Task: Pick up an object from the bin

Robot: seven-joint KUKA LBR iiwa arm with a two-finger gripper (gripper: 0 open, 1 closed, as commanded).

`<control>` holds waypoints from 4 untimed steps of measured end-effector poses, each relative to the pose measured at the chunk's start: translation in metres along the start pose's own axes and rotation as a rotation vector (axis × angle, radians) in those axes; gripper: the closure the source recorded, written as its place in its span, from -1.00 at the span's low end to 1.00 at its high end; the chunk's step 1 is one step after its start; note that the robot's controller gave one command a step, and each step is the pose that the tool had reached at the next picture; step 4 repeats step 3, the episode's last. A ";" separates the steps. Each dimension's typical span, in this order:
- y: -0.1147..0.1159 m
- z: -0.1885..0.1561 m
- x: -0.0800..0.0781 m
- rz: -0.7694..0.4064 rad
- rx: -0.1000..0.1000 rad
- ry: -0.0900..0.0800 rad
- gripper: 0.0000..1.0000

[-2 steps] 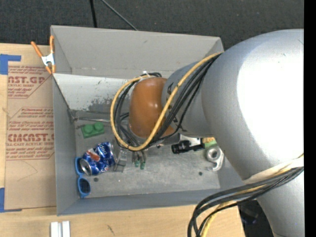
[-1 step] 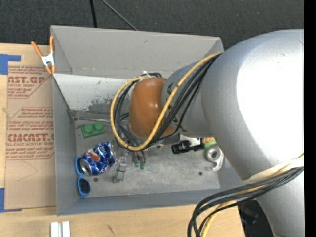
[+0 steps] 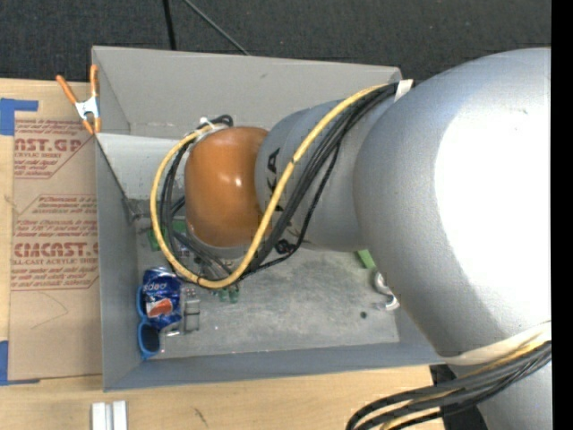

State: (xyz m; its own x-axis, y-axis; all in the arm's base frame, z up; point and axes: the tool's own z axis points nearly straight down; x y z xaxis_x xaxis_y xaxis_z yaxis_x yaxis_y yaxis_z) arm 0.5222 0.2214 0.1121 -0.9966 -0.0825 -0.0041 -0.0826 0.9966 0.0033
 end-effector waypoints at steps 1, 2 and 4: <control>0.021 0.042 -0.023 -0.289 0.002 0.000 -1.00; 0.020 0.041 -0.024 -0.285 0.004 -0.001 1.00; 0.008 -0.121 -0.010 -0.313 0.001 -0.005 1.00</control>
Offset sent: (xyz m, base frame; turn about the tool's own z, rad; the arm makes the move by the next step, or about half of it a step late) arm 0.0209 0.0224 -0.0421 -0.2871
